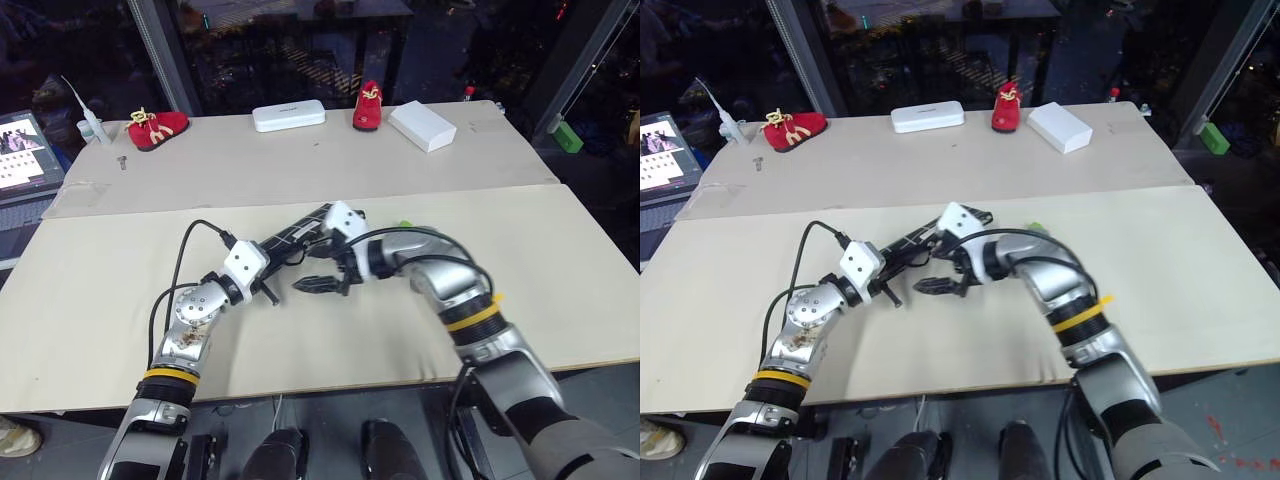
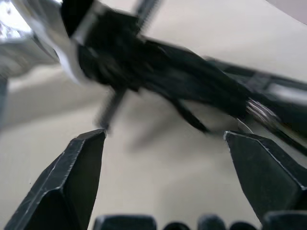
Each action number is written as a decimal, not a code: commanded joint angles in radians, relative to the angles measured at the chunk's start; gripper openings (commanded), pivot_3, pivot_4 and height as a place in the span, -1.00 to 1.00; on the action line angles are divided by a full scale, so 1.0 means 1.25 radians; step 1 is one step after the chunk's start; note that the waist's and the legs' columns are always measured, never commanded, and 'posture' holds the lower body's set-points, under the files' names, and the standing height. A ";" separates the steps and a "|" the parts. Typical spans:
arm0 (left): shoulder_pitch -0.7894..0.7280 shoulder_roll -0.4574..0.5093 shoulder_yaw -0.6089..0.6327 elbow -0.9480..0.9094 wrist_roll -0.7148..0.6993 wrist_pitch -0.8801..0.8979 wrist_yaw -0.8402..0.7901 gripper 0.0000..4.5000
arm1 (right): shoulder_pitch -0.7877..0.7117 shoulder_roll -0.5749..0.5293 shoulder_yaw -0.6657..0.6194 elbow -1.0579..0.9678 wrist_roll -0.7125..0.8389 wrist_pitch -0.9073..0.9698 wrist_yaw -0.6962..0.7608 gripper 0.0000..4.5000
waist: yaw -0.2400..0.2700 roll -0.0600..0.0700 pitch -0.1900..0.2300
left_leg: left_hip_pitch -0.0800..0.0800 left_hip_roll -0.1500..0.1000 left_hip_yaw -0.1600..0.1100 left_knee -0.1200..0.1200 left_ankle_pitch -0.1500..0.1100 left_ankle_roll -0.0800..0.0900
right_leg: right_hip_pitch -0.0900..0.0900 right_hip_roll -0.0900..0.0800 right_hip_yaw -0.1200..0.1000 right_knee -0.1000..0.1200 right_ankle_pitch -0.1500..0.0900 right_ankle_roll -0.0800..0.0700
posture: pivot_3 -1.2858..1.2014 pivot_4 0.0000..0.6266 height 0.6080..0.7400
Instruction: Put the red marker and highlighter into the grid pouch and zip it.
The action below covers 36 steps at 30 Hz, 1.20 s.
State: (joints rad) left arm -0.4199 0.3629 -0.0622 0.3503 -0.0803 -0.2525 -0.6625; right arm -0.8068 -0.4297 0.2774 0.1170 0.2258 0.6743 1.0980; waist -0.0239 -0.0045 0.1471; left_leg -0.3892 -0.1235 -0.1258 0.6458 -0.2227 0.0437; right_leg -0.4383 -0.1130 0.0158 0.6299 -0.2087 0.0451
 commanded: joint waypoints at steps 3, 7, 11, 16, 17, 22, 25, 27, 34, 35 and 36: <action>-0.004 0.009 0.016 -0.020 -0.009 -0.013 0.001 -1.00 | 0.080 -0.231 -0.187 -0.162 0.094 0.005 0.095 0.98 | 0.011 0.000 0.000 | 0.000 0.000 0.000 0.000 0.000 0.001 | 0.000 0.000 0.000 -0.001 0.000 0.000 | 0.03 -0.52 1.00; 0.006 0.009 0.019 -0.029 -0.010 -0.013 0.001 -1.00 | 0.099 -0.275 -0.246 -0.130 0.039 0.088 -0.075 0.98 | 0.007 -0.001 0.000 | 0.001 0.001 0.003 0.000 -0.001 0.001 | 0.001 0.000 0.000 -0.001 0.000 0.000 | 0.03 -0.52 1.00; 0.013 0.012 0.021 -0.036 -0.012 -0.011 -0.001 -1.00 | 0.116 -0.261 -0.281 -0.122 0.000 0.202 -0.229 0.98 | 0.007 -0.001 0.000 | 0.004 0.005 0.008 0.000 -0.001 0.001 | 0.003 0.000 0.001 0.000 0.001 -0.001 | 0.03 -0.52 1.00; 0.014 0.013 0.021 -0.038 -0.012 -0.008 -0.003 -1.00 | 0.163 -0.220 -0.292 -0.194 -0.004 0.315 -0.345 0.98 | 0.012 -0.001 0.000 | 0.002 0.006 0.010 0.000 -0.001 0.002 | 0.001 0.000 0.002 0.000 0.001 -0.002 | 0.03 -0.52 1.00; 0.012 0.012 0.021 -0.036 -0.011 -0.008 -0.003 -1.00 | 0.172 -0.204 -0.287 -0.208 -0.007 0.336 -0.371 0.98 | 0.012 -0.001 0.000 | 0.002 0.006 0.011 0.000 -0.001 0.002 | 0.001 0.000 0.002 -0.001 0.001 -0.001 | 0.03 -0.52 1.00; 0.009 0.001 0.014 -0.031 -0.010 -0.007 -0.003 -1.00 | 0.174 -0.109 -0.294 -0.173 -0.032 0.390 -0.500 0.98 | 0.011 -0.001 0.000 | 0.003 0.006 0.012 0.000 -0.002 0.003 | 0.001 0.000 0.004 -0.001 0.002 -0.002 | 0.03 -0.52 1.00; 0.007 -0.001 0.015 -0.031 -0.011 -0.005 -0.003 -1.00 | 0.176 -0.077 -0.295 -0.159 -0.021 0.401 -0.526 0.98 | 0.011 -0.001 0.000 | 0.003 0.006 0.013 0.001 -0.002 0.003 | 0.001 0.000 0.004 -0.001 0.002 -0.002 | 0.03 -0.52 1.00; 0.007 -0.001 0.015 -0.031 -0.011 -0.005 -0.003 -1.00 | 0.176 -0.063 -0.288 -0.136 -0.026 0.388 -0.544 0.98 | 0.011 -0.001 0.000 | 0.003 0.006 0.013 0.000 -0.002 0.003 | 0.001 0.000 0.004 -0.001 0.002 -0.002 | 0.03 -0.52 1.00; -0.001 -0.002 0.017 -0.035 -0.011 0.000 0.000 -1.00 | 0.188 -0.060 -0.251 -0.059 -0.071 0.312 -0.596 0.75 | 0.010 -0.001 0.000 | 0.005 0.006 0.013 0.001 -0.002 0.003 | 0.002 0.000 0.004 -0.001 0.002 -0.002 | 0.03 -0.52 1.00; -0.002 -0.002 0.018 -0.036 -0.011 0.000 0.001 -1.00 | 0.192 -0.069 -0.237 -0.054 -0.085 0.296 -0.601 0.64 | 0.010 -0.001 0.000 | 0.005 0.006 0.013 0.001 -0.002 0.003 | 0.003 0.000 0.004 -0.001 0.002 -0.002 | 0.03 -0.52 1.00; -0.002 -0.002 0.018 -0.036 -0.012 0.000 0.001 -1.00 | 0.196 -0.074 -0.230 -0.049 -0.095 0.283 -0.606 0.48 | 0.010 -0.001 0.000 | 0.006 0.006 0.013 0.001 -0.002 0.003 | 0.004 0.001 0.004 -0.001 0.002 -0.002 | 0.03 -0.52 1.00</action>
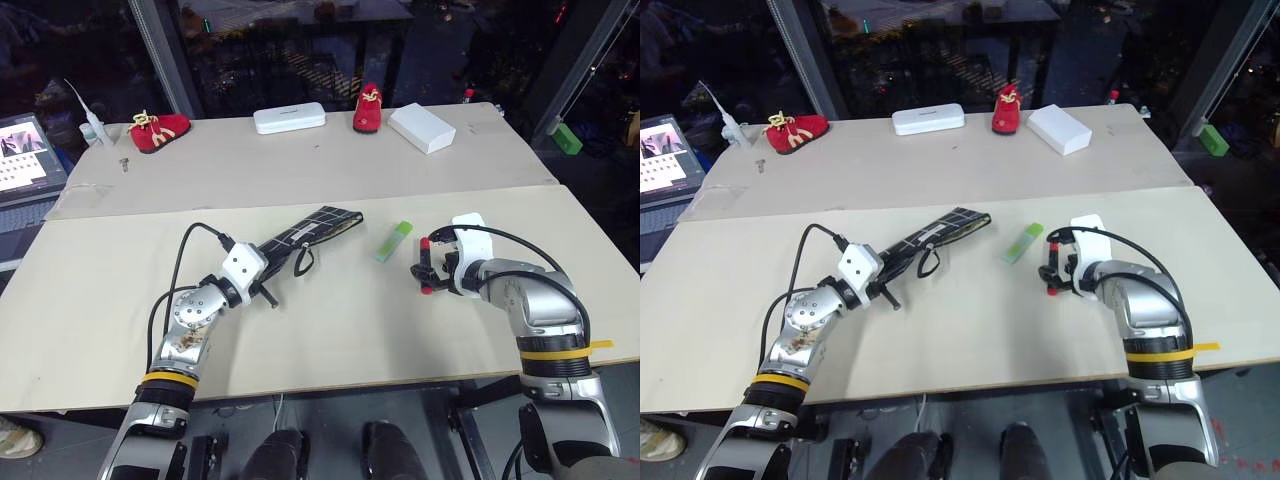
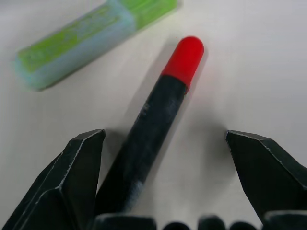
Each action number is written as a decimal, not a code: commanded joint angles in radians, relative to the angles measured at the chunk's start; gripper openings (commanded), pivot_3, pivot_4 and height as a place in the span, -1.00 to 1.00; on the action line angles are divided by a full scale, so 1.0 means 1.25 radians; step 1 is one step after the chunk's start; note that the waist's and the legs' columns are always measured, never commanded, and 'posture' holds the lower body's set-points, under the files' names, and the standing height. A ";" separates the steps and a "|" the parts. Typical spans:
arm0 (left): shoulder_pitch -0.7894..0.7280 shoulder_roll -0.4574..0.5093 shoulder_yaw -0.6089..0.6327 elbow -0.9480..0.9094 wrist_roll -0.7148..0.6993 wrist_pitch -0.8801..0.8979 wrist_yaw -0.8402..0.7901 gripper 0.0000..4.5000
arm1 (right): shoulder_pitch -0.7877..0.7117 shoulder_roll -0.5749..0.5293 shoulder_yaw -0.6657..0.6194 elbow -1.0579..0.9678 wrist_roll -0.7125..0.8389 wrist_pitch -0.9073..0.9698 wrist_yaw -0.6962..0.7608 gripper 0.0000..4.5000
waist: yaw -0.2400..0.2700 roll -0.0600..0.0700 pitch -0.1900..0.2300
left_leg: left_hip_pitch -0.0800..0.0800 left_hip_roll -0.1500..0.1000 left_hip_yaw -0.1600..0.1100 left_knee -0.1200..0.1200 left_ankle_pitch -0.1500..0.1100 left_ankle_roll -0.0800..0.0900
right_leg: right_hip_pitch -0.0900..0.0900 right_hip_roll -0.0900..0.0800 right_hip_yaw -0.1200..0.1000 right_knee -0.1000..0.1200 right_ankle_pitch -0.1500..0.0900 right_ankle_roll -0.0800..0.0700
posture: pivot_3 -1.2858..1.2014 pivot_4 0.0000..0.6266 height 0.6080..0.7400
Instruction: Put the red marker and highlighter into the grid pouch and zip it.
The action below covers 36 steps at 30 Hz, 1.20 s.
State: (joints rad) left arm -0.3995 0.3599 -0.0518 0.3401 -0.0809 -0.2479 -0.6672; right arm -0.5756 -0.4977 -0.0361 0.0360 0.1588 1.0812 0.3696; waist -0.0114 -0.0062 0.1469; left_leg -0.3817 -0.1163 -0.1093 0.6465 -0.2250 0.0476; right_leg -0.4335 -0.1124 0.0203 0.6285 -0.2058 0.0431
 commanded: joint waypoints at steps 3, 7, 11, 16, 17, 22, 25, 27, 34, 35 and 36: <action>-0.018 0.001 0.011 -0.024 -0.011 -0.005 0.005 -1.00 | 0.012 -0.023 0.017 0.023 -0.045 -0.063 -0.026 0.07 | 0.000 0.000 0.000 | 0.002 0.000 0.000 0.000 0.000 0.000 | 0.002 0.000 0.000 0.000 0.000 0.000 | 0.03 -0.52 1.00; -0.015 0.003 0.013 -0.029 -0.013 -0.002 0.004 -1.00 | 0.007 -0.037 0.012 0.021 -0.047 -0.077 -0.020 -0.57 | 0.002 0.000 0.000 | 0.003 0.000 0.000 0.000 0.000 0.000 | 0.004 0.000 -0.001 -0.001 0.000 0.000 | 0.03 -0.52 1.00; -0.024 0.005 0.014 -0.024 -0.017 0.001 -0.001 -1.00 | -0.013 -0.071 0.012 0.036 -0.065 -0.146 -0.008 -0.78 | 0.002 0.000 0.000 | 0.003 0.000 0.000 0.000 0.000 0.001 | 0.004 0.000 -0.001 -0.002 0.000 0.000 | 0.03 -0.52 1.00; -0.030 0.004 0.014 -0.018 -0.019 0.002 -0.009 -1.00 | -0.054 -0.113 0.041 0.001 -0.075 -0.348 0.078 -0.78 | -0.004 0.000 0.000 | 0.002 0.000 0.000 0.000 0.000 0.001 | 0.003 0.000 -0.001 -0.002 0.000 0.000 | 0.03 -0.52 1.00; -0.029 0.004 0.013 -0.018 -0.019 0.002 -0.010 -1.00 | -0.064 -0.119 0.052 -0.013 -0.078 -0.397 0.102 -0.78 | -0.007 0.000 0.000 | 0.003 0.000 0.000 0.000 0.000 0.001 | 0.003 0.000 -0.001 -0.002 0.000 0.000 | 0.03 -0.52 1.00; -0.028 0.000 0.010 -0.021 -0.017 0.003 -0.014 -1.00 | -0.080 -0.170 0.198 -0.051 -0.183 -0.687 0.233 -0.78 | -0.010 0.000 0.000 | 0.003 0.003 0.002 0.000 -0.001 0.001 | 0.003 0.003 -0.001 -0.002 0.000 0.001 | 0.03 -0.52 1.00; -0.030 -0.002 0.009 -0.020 -0.016 0.003 -0.013 -1.00 | -0.102 -0.182 0.275 -0.002 -0.279 -0.790 0.246 -0.78 | -0.006 -0.001 0.000 | 0.004 0.004 0.002 0.000 -0.001 0.000 | 0.004 0.004 -0.002 -0.002 0.000 0.001 | 0.03 -0.52 1.00; -0.031 -0.004 0.008 -0.021 -0.015 0.004 -0.012 -1.00 | -0.115 -0.180 0.297 0.033 -0.322 -0.838 0.240 -0.78 | -0.002 -0.001 0.000 | 0.004 0.004 0.002 0.000 -0.001 0.000 | 0.004 0.004 -0.002 -0.002 0.000 0.000 | 0.03 -0.52 1.00; -0.027 -0.006 0.007 -0.023 -0.014 0.001 -0.011 -1.00 | -0.160 -0.165 0.330 0.132 -0.429 -0.933 0.213 -0.78 | 0.001 -0.001 0.001 | 0.003 0.004 0.002 0.000 -0.001 0.000 | 0.003 0.004 -0.002 -0.003 0.000 0.000 | 0.03 -0.52 1.00; -0.026 -0.007 0.006 -0.023 -0.013 0.001 -0.011 -1.00 | -0.168 -0.161 0.332 0.148 -0.444 -0.939 0.208 -0.78 | 0.000 -0.001 0.001 | 0.003 0.004 0.002 0.000 -0.001 0.000 | 0.004 0.004 -0.002 -0.003 0.000 0.000 | 0.03 -0.52 1.00; -0.024 -0.008 0.005 -0.024 -0.013 0.000 -0.011 -1.00 | -0.183 -0.156 0.334 0.168 -0.462 -0.943 0.198 -0.78 | -0.001 -0.001 0.001 | 0.003 0.004 0.002 0.000 -0.001 0.000 | 0.004 0.004 -0.002 -0.003 0.000 0.000 | 0.03 -0.52 1.00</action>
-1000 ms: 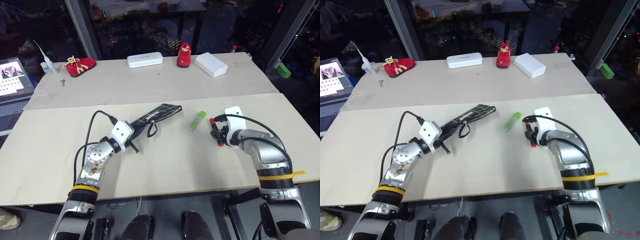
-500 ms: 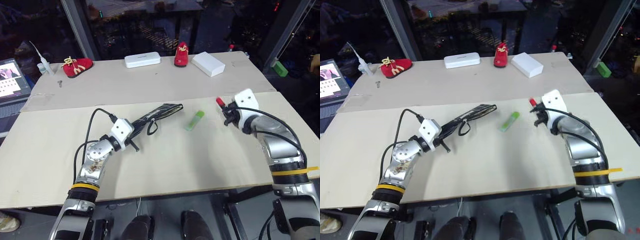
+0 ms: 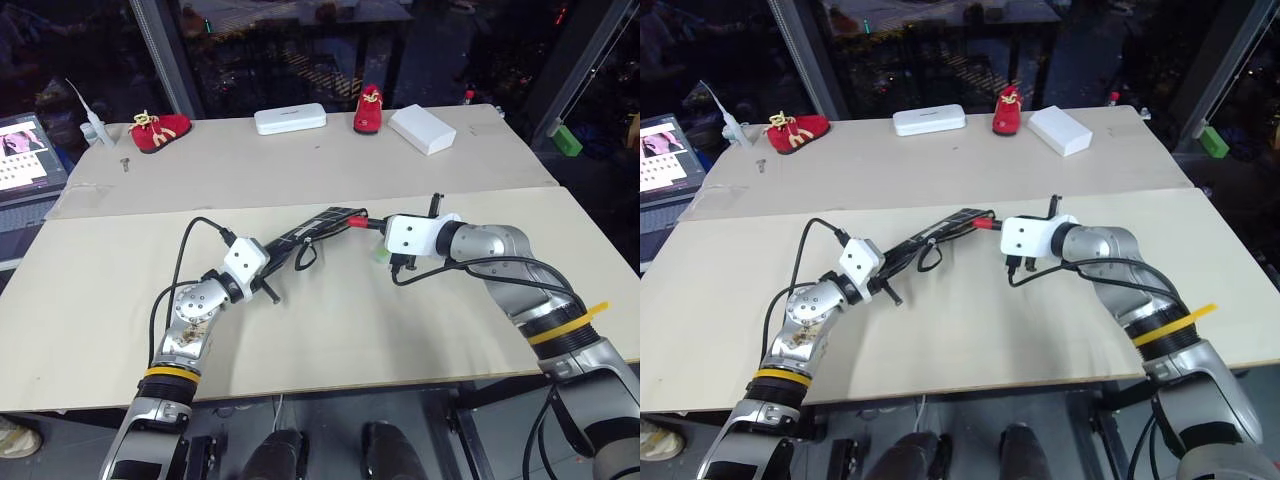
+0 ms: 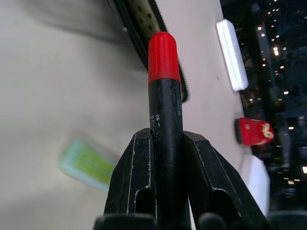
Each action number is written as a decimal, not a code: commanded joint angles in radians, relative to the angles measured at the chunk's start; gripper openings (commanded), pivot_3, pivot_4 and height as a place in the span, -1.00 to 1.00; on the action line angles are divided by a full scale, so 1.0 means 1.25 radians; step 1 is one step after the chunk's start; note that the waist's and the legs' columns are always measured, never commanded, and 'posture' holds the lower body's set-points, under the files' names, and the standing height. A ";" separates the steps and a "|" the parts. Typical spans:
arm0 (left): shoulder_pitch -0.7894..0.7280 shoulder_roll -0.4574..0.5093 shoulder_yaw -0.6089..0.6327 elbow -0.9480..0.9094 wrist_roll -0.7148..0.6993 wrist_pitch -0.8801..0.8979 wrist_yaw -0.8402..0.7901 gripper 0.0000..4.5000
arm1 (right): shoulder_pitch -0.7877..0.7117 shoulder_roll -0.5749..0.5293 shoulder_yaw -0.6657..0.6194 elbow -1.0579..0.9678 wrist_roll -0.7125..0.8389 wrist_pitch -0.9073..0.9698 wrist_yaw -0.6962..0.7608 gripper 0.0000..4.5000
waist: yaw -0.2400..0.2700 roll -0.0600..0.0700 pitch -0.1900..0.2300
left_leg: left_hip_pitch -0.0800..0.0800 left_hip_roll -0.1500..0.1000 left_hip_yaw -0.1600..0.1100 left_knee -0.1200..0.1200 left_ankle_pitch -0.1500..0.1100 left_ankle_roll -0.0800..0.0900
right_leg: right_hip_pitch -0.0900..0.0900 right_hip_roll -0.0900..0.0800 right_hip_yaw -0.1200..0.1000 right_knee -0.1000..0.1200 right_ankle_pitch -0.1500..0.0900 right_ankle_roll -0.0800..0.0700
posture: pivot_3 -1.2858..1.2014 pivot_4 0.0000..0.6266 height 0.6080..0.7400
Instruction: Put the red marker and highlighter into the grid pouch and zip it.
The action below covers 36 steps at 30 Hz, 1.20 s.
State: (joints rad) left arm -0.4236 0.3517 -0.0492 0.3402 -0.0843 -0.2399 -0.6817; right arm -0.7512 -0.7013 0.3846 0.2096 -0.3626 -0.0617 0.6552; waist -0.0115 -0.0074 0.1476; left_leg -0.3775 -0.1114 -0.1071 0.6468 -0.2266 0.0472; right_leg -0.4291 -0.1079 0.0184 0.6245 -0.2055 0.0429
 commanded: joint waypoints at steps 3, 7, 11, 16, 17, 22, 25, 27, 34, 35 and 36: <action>-0.005 -0.003 0.001 -0.022 -0.009 -0.008 -0.001 -1.00 | -0.069 0.016 0.004 0.067 -0.079 -0.053 -0.038 -0.78 | -0.002 0.000 0.000 | 0.000 0.000 0.000 0.000 0.000 0.000 | 0.000 0.000 0.000 0.000 0.000 0.000 | 0.03 -0.52 1.00; -0.007 -0.006 -0.001 -0.018 -0.008 -0.010 -0.001 -1.00 | -0.088 0.019 0.025 0.102 -0.131 -0.099 -0.046 -0.78 | -0.002 0.000 0.000 | 0.000 0.000 0.000 0.000 0.000 0.000 | 0.000 0.001 0.000 0.000 0.000 0.000 | 0.03 -0.52 1.00; -0.008 -0.008 -0.005 -0.015 -0.007 -0.013 -0.003 -1.00 | -0.105 0.031 0.043 0.124 -0.169 -0.140 -0.054 -0.78 | -0.002 0.000 0.000 | 0.000 0.000 0.000 0.000 0.000 0.000 | 0.000 0.001 0.000 0.000 0.000 0.000 | 0.03 -0.52 1.00; -0.017 -0.012 -0.008 -0.001 -0.006 -0.019 -0.007 -1.00 | -0.151 0.066 0.086 0.160 -0.229 -0.198 -0.080 -0.78 | -0.005 0.000 0.000 | 0.000 0.000 0.000 0.000 0.000 -0.001 | -0.001 0.001 0.001 0.001 0.000 -0.001 | 0.03 -0.52 1.00; -0.018 -0.012 -0.008 0.000 -0.006 -0.020 -0.008 -1.00 | -0.156 0.079 0.096 0.163 -0.238 -0.209 -0.082 -0.78 | -0.005 0.000 0.000 | 0.000 0.000 0.000 0.000 0.000 -0.001 | -0.001 0.001 0.001 0.001 0.000 -0.001 | 0.03 -0.52 1.00; -0.024 -0.015 -0.009 0.009 -0.005 -0.025 -0.010 -1.00 | -0.180 0.146 0.127 0.187 -0.260 -0.239 -0.091 -0.78 | -0.005 0.000 0.000 | 0.000 0.001 0.000 0.000 0.000 -0.002 | -0.001 0.002 0.001 0.001 0.000 -0.001 | 0.03 -0.52 1.00; -0.026 -0.017 -0.010 0.008 -0.005 -0.025 -0.009 -1.00 | -0.193 0.191 0.145 0.212 -0.272 -0.256 -0.099 -0.78 | -0.004 0.000 0.000 | 0.000 0.001 0.000 0.000 0.000 -0.002 | -0.002 0.002 0.001 0.001 0.001 -0.001 | 0.03 -0.52 1.00; -0.026 -0.017 -0.010 0.005 -0.005 -0.024 -0.009 -1.00 | -0.198 0.209 0.156 0.231 -0.276 -0.274 -0.109 -0.78 | -0.005 0.000 0.000 | -0.001 0.001 0.000 0.000 0.000 -0.002 | -0.003 0.002 0.001 0.001 0.001 -0.001 | 0.03 -0.52 1.00; -0.012 -0.011 -0.002 -0.009 -0.007 -0.018 -0.004 -1.00 | -0.195 0.225 0.126 0.296 -0.236 -0.285 -0.094 -0.11 | -0.005 0.000 0.000 | -0.002 0.001 0.000 -0.001 0.002 -0.004 | -0.005 0.002 0.001 0.002 0.001 -0.002 | 0.03 -0.52 1.00; -0.010 -0.010 -0.001 -0.012 -0.008 -0.017 -0.004 -1.00 | -0.200 0.223 0.120 0.304 -0.239 -0.287 -0.110 0.05 | -0.005 0.000 0.000 | -0.003 0.001 0.000 -0.001 0.002 -0.004 | -0.006 0.002 0.001 0.002 0.001 -0.002 | 0.03 -0.52 1.00; -0.008 -0.010 -0.001 -0.013 -0.008 -0.017 -0.004 -1.00 | -0.207 0.213 0.108 0.316 -0.234 -0.290 -0.122 0.18 | -0.005 0.000 0.000 | -0.003 0.001 0.000 -0.001 0.002 -0.004 | -0.006 0.002 0.001 0.002 0.001 -0.002 | 0.03 -0.52 1.00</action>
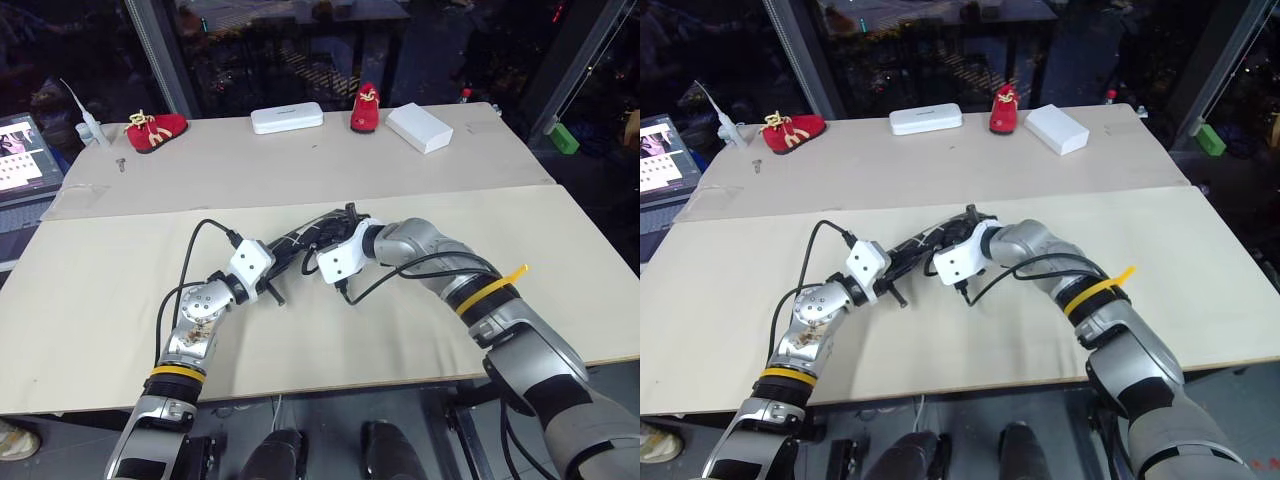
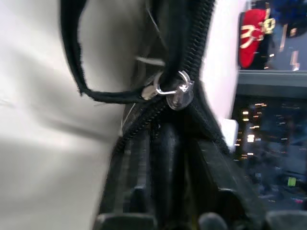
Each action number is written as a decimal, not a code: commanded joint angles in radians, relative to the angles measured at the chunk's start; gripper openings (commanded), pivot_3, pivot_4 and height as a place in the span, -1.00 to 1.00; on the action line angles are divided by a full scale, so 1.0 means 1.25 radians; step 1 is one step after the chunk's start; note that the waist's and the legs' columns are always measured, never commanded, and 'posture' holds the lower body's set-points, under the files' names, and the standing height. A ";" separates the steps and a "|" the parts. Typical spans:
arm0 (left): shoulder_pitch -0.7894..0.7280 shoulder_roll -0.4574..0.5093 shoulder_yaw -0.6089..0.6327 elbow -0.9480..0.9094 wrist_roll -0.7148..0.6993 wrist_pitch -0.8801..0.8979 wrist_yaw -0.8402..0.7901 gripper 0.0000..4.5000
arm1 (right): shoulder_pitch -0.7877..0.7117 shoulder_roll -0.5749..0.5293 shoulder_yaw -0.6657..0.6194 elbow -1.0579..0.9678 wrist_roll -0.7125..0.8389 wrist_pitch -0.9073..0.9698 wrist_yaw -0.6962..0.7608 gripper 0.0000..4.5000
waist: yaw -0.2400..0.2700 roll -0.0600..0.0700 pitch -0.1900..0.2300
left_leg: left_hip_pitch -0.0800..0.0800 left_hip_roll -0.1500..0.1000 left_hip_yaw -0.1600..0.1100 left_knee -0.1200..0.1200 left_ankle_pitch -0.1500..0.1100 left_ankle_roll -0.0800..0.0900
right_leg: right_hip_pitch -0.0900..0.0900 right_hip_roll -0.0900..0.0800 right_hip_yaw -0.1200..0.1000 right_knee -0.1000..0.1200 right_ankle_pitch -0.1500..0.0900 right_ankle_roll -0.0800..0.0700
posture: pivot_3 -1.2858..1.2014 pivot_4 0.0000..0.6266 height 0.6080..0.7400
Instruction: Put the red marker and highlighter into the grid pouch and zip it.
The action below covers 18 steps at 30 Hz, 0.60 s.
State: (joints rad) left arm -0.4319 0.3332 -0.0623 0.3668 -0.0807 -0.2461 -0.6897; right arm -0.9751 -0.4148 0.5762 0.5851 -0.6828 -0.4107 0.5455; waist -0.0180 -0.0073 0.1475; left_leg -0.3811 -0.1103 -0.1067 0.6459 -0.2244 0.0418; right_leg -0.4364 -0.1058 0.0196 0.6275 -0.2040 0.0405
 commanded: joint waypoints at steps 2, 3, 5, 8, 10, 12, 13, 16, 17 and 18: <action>0.003 0.006 0.010 -0.038 -0.012 -0.010 0.002 -1.00 | -0.037 -0.034 -0.069 0.035 0.041 -0.018 -0.043 0.48 | 0.000 0.000 0.000 | 0.000 0.000 0.000 0.000 0.000 0.000 | 0.000 0.000 0.000 0.000 0.000 0.000 | 0.03 -0.52 1.00; 0.003 0.005 0.009 -0.038 -0.011 -0.009 0.002 -1.00 | -0.042 -0.048 -0.088 0.045 0.060 -0.026 -0.043 0.48 | 0.000 0.000 0.000 | 0.000 0.000 0.000 0.000 0.000 0.000 | 0.000 0.000 0.000 0.000 0.000 0.000 | 0.03 -0.52 1.00; 0.004 0.004 0.008 -0.040 -0.011 -0.008 0.002 -1.00 | -0.047 -0.061 -0.114 0.054 0.092 -0.040 -0.042 0.48 | 0.001 0.000 0.000 | 0.000 0.000 0.000 0.000 0.000 0.000 | 0.000 0.000 0.000 0.000 0.000 0.000 | 0.03 -0.52 1.00; -0.002 0.002 0.007 -0.035 -0.011 -0.008 0.004 -1.00 | -0.001 -0.078 -0.241 -0.041 0.355 0.059 0.145 0.48 | 0.000 0.000 0.000 | 0.000 0.000 0.000 0.000 0.000 0.001 | 0.000 0.000 0.000 0.000 0.000 0.000 | 0.03 -0.52 1.00; -0.002 0.002 0.007 -0.035 -0.011 -0.007 0.004 -1.00 | 0.027 -0.087 -0.306 -0.116 0.481 0.176 0.238 0.48 | 0.000 0.000 0.000 | -0.001 0.001 0.000 -0.001 -0.001 0.001 | 0.000 0.001 0.000 -0.001 0.000 0.000 | 0.03 -0.52 1.00; -0.001 0.002 0.008 -0.036 -0.010 -0.007 0.005 -1.00 | 0.044 -0.097 -0.353 -0.173 0.544 0.332 0.271 0.48 | -0.001 0.000 0.000 | -0.001 0.002 0.000 0.000 -0.001 0.002 | 0.000 0.002 0.000 -0.001 0.000 0.000 | 0.03 -0.52 1.00; 0.001 0.003 0.009 -0.038 -0.010 -0.006 0.006 -1.00 | 0.052 -0.103 -0.369 -0.199 0.564 0.406 0.278 0.48 | -0.001 0.000 0.000 | -0.001 0.002 0.000 0.000 -0.002 0.003 | 0.000 0.001 0.000 -0.001 0.000 -0.001 | 0.03 -0.52 1.00; 0.006 0.004 0.012 -0.041 -0.010 -0.005 0.010 -1.00 | 0.081 -0.109 -0.393 -0.277 0.573 0.659 0.238 0.48 | 0.002 0.000 0.000 | -0.001 0.002 0.000 0.000 -0.002 0.003 | 0.000 0.001 0.000 -0.001 0.001 -0.001 | 0.03 -0.52 1.00; 0.008 0.005 0.012 -0.043 -0.010 -0.004 0.010 -1.00 | 0.085 -0.107 -0.398 -0.295 0.571 0.733 0.215 0.48 | 0.002 0.000 0.000 | -0.001 0.002 0.000 0.000 -0.002 0.003 | 0.000 0.001 0.000 -0.001 0.001 -0.001 | 0.03 -0.52 1.00; 0.010 0.005 0.013 -0.045 -0.010 -0.003 0.011 -1.00 | 0.087 -0.101 -0.403 -0.311 0.570 0.788 0.192 0.48 | 0.002 0.000 0.000 | -0.001 0.002 0.000 0.000 -0.002 0.003 | 0.000 0.001 0.000 -0.001 0.001 -0.001 | 0.03 -0.52 1.00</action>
State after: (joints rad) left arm -0.4235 0.3337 -0.0599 0.3571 -0.0814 -0.2436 -0.6858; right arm -0.8599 -0.5494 0.1065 0.2686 0.0161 0.4095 0.8418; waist -0.0153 -0.0073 0.1475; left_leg -0.3825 -0.1074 -0.1063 0.6457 -0.2266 0.0454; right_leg -0.4368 -0.1046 0.0199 0.6267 -0.2030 0.0387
